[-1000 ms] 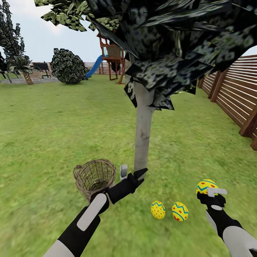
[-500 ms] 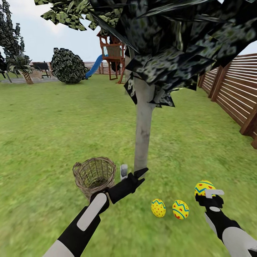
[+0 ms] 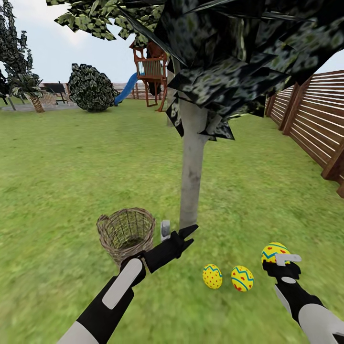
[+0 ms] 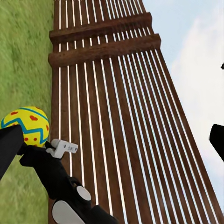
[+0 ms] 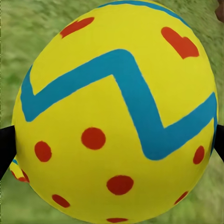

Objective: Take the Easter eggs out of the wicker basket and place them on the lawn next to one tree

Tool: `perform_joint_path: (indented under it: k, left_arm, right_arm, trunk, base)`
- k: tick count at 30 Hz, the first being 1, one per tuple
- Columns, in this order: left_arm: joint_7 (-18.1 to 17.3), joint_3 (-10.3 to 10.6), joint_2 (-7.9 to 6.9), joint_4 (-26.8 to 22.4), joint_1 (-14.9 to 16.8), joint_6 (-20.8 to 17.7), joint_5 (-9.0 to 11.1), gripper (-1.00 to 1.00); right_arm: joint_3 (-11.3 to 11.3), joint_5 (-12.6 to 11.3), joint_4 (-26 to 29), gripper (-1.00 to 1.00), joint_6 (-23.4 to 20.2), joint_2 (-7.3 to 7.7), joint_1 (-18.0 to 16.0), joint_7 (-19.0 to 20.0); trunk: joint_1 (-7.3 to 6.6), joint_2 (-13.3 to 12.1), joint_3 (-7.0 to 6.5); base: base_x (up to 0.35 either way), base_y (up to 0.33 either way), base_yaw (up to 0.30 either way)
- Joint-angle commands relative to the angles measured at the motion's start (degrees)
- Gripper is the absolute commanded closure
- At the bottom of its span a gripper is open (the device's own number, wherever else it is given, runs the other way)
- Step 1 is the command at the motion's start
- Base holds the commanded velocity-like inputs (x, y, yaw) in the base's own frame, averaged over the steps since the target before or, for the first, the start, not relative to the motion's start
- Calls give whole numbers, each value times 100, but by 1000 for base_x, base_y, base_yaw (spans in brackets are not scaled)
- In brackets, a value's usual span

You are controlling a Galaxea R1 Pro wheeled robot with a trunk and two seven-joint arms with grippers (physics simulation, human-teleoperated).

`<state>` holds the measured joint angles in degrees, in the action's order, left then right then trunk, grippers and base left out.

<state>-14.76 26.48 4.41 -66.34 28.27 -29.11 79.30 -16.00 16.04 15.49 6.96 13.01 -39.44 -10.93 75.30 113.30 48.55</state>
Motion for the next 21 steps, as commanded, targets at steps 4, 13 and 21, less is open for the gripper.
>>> perform_joint_path:
  k: [4,13,21]
  left_arm:
    - [0,-9,19,67,3,15,33,-100]
    - [8,-11,25,77,3,28,33,-100]
    - [4,-6,25,72,3,35,33,-100]
  right_arm:
    - [-38,77,-13,100,29,-16,-4,-6]
    - [17,98,-26,100,33,-40,-4,1]
    - [850,98,-221,100,46,-50,-3,8]
  trunk:
    - [-1,2,5]
    - [-1,2,5]
    - [-1,2,5]
  base:
    - [69,-181,0]
    - [151,-305,0]
    - [193,-284,0]
